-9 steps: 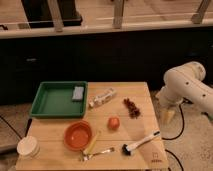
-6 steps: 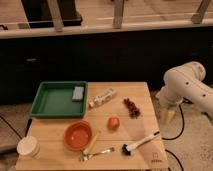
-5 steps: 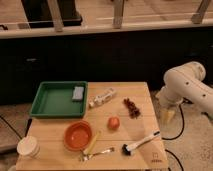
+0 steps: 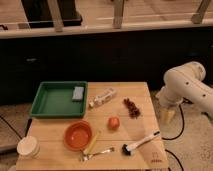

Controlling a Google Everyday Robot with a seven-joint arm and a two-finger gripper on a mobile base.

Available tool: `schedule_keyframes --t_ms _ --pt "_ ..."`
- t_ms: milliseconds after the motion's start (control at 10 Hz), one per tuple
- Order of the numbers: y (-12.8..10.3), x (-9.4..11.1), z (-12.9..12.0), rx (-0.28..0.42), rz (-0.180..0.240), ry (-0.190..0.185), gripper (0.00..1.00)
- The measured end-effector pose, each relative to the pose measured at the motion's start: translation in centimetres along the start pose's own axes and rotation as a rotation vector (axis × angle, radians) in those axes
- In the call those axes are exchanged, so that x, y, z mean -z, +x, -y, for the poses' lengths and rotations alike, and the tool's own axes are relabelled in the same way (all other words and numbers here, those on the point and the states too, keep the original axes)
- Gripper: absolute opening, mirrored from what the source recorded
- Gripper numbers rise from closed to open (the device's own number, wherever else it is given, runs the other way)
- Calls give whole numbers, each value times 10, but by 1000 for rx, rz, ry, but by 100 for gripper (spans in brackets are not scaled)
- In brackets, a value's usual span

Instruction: Place apple in paper cup

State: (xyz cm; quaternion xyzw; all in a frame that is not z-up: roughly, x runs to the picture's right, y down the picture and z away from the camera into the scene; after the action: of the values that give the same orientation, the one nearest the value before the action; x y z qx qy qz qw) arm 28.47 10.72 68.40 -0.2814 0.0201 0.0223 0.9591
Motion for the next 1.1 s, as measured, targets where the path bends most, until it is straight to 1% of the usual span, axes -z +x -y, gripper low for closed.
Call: schedule_keyframes --t_ms 500,600,700,1000,1100 --pt "0 0 0 0 0 0 80" --pt "-1 -1 -1 5 -5 -2 80" --pt "-10 -5 -2 28 -12 -7 80" --pt "-56 -14 -2 99 -34 -15 80" --pt "-61 -16 -3 110 -39 -16 80"
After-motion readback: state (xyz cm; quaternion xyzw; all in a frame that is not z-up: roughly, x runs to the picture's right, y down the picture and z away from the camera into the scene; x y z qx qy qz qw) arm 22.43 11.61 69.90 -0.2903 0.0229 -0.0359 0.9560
